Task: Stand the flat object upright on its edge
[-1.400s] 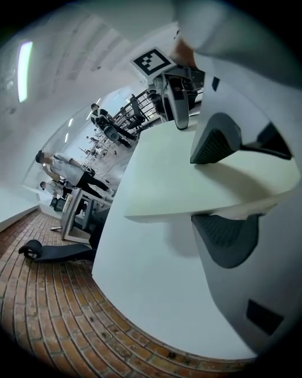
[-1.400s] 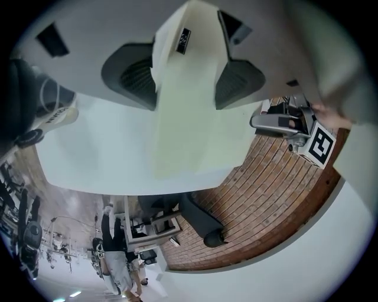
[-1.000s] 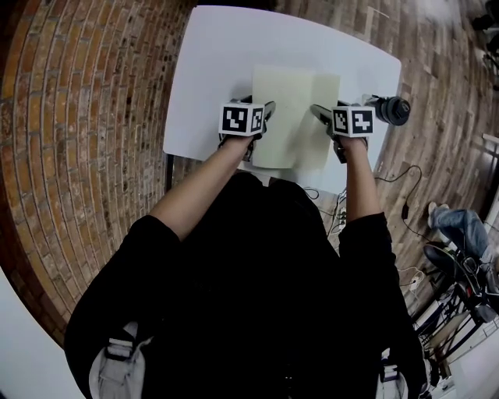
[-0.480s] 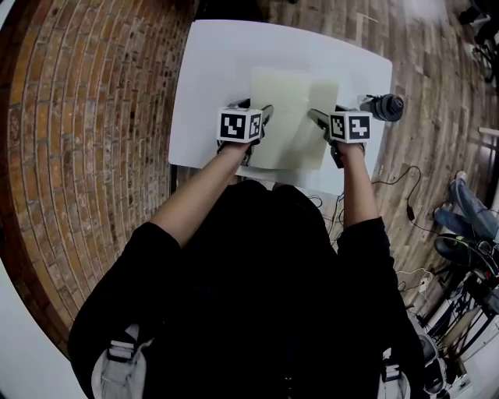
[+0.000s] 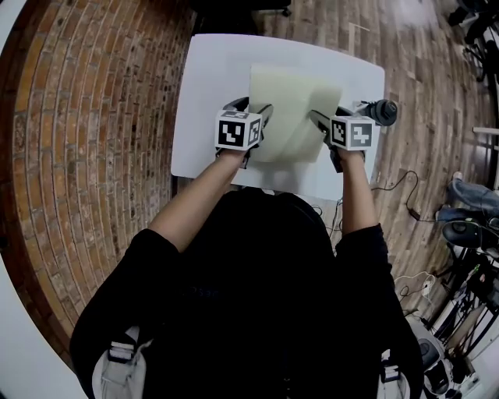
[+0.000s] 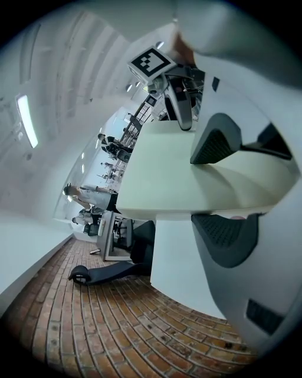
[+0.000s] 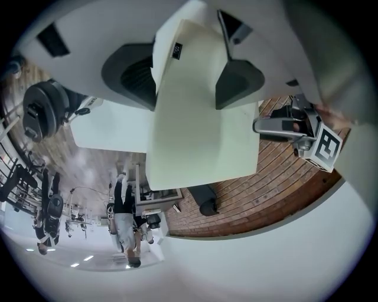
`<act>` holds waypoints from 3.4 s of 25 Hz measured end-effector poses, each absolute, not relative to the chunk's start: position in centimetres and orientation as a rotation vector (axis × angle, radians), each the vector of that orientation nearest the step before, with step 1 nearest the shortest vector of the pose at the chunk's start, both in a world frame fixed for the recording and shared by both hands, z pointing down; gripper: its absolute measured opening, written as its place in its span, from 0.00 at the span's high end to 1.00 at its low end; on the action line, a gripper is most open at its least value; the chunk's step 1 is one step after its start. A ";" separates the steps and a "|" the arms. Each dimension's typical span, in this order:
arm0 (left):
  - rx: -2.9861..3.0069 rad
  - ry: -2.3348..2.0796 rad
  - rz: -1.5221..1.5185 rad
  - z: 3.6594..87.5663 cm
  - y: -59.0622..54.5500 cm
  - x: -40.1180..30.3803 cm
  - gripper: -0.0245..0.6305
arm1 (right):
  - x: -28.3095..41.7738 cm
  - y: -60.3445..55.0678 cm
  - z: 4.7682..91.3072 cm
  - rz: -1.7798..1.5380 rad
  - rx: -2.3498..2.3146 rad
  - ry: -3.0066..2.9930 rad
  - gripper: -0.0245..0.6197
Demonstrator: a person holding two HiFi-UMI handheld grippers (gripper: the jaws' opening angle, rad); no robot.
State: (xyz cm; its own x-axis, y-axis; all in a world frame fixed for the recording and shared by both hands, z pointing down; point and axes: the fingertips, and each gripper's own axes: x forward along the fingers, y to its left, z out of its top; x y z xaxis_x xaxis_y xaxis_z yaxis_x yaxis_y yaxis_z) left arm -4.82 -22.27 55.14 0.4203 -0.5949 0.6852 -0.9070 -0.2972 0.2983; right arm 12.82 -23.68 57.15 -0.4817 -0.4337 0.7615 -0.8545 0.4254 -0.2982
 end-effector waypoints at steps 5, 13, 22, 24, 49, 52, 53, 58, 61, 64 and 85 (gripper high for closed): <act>2.074 -1.284 0.567 53.5 -23.0 -4.9 0.53 | 12.7 -24.2 55.2 0.871 1.146 -2.130 0.46; 2.179 -1.331 0.515 51.7 -23.7 -5.7 0.53 | 11.9 -24.7 53.7 0.747 1.219 -2.214 0.46; 2.365 -1.351 0.428 50.0 -24.1 -6.5 0.53 | 11.2 -24.7 51.2 0.485 1.347 -2.289 0.46; 2.408 -1.354 0.414 49.8 -24.2 -6.6 0.53 | 11.2 -24.6 50.8 0.426 1.375 -2.301 0.46; 2.678 -1.373 0.415 51.9 -21.1 -7.7 0.54 | 9.6 -20.4 52.5 0.127 1.559 -2.304 0.46; 2.676 -1.366 0.416 52.1 -20.9 -7.9 0.54 | 9.5 -20.2 52.8 0.136 1.565 -2.302 0.46; 2.676 -1.361 0.417 52.2 -20.8 -7.9 0.54 | 9.5 -20.1 52.9 0.138 1.566 -2.301 0.46; 2.681 -1.351 0.420 52.5 -20.5 -7.9 0.55 | 9.5 -19.8 53.2 0.142 1.569 -2.310 0.46; 2.693 -1.351 0.421 52.6 -20.7 -7.8 0.55 | 9.5 -19.9 53.2 0.144 1.567 -2.317 0.46; 2.714 -1.345 0.424 52.7 -20.7 -7.7 0.55 | 9.6 -19.9 53.2 0.151 1.566 -2.327 0.45; 2.711 -1.307 0.398 52.0 -21.2 -7.8 0.55 | 9.9 -20.4 52.2 0.244 1.566 -2.403 0.43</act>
